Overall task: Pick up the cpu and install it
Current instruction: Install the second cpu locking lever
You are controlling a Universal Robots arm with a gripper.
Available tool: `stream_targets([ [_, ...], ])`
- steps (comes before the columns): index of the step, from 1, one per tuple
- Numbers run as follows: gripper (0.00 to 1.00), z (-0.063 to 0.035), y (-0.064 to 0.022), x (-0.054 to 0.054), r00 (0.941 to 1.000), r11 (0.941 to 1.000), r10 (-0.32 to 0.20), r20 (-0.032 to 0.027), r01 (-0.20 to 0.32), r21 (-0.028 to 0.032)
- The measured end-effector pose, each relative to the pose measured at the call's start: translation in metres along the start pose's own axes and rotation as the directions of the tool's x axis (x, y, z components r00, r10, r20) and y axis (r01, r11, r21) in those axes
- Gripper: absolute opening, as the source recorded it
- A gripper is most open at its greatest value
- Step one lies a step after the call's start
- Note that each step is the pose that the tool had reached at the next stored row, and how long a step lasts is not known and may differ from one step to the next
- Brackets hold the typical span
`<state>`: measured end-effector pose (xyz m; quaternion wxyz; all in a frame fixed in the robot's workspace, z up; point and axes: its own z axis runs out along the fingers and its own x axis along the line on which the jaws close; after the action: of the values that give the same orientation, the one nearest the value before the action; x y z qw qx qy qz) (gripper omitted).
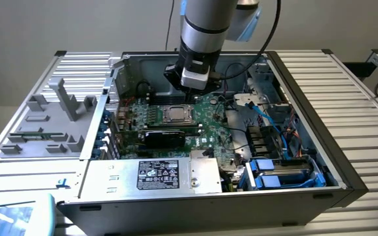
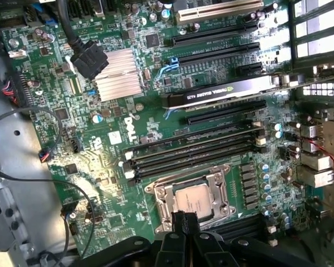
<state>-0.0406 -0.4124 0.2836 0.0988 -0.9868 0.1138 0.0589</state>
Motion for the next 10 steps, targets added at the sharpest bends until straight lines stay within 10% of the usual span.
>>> stream_targets([
  [5, 0.12, -0.0007, -0.0032, -0.0008, 0.9996, 0.9999, -0.006, -0.0282, 0.005, -0.0164],
  [10, 0.12, -0.0047, -0.0079, -0.0022, 0.9991, 0.9983, -0.005, -0.0426, 0.003, -0.0574],
])
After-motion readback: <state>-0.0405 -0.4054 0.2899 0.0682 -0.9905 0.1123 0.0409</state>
